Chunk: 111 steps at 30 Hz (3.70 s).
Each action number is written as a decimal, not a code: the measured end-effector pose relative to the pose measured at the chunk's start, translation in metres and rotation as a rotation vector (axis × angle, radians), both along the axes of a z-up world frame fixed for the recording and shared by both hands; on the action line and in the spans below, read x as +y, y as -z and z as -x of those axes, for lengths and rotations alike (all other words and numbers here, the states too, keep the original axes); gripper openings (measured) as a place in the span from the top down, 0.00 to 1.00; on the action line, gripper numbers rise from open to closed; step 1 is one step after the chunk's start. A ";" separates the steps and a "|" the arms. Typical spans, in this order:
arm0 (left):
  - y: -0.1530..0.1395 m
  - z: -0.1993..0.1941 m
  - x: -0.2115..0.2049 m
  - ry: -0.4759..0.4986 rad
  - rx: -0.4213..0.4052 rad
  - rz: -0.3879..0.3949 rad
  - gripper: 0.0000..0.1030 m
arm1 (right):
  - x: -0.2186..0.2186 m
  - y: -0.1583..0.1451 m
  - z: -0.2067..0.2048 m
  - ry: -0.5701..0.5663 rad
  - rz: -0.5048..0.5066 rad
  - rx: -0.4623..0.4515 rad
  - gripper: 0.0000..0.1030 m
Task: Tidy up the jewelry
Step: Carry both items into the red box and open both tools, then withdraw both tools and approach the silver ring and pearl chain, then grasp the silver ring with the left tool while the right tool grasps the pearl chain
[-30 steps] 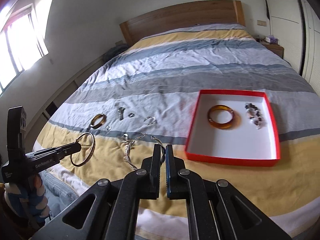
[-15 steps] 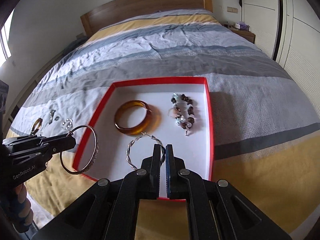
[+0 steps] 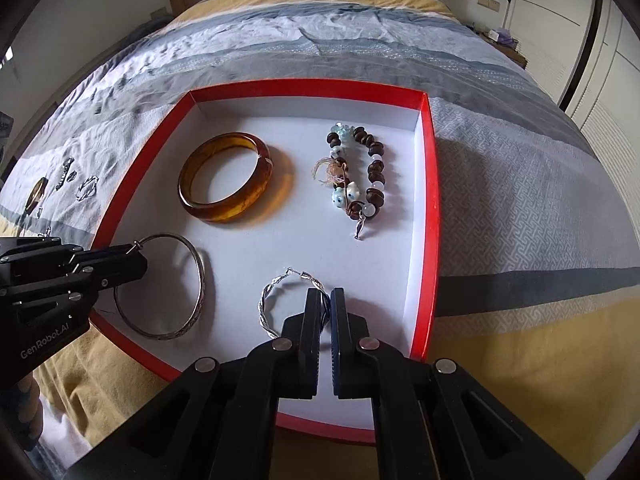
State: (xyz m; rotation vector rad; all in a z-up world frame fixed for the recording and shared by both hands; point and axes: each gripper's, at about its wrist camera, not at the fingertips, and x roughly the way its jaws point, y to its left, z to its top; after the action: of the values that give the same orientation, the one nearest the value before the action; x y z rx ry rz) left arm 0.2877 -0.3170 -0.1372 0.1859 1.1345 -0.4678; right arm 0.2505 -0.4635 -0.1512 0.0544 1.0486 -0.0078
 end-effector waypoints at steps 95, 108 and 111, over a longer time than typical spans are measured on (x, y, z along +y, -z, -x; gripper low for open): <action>-0.059 0.072 0.367 -0.424 -0.103 0.113 0.69 | 0.255 -0.095 0.014 -0.315 -0.186 -0.097 0.64; -0.016 -0.020 0.338 -0.349 -0.060 0.132 0.69 | 0.284 -0.010 -0.074 -0.485 -0.327 0.063 0.81; -0.009 -0.034 0.330 -0.339 -0.061 0.119 0.69 | 0.288 0.000 -0.079 -0.522 -0.354 0.083 0.81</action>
State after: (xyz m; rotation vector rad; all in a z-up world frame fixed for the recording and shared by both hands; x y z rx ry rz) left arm 0.3214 0.0130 -0.1277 -0.0950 1.0495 -0.2252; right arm 0.3297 -0.1756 -0.1514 0.0999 1.1122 0.6534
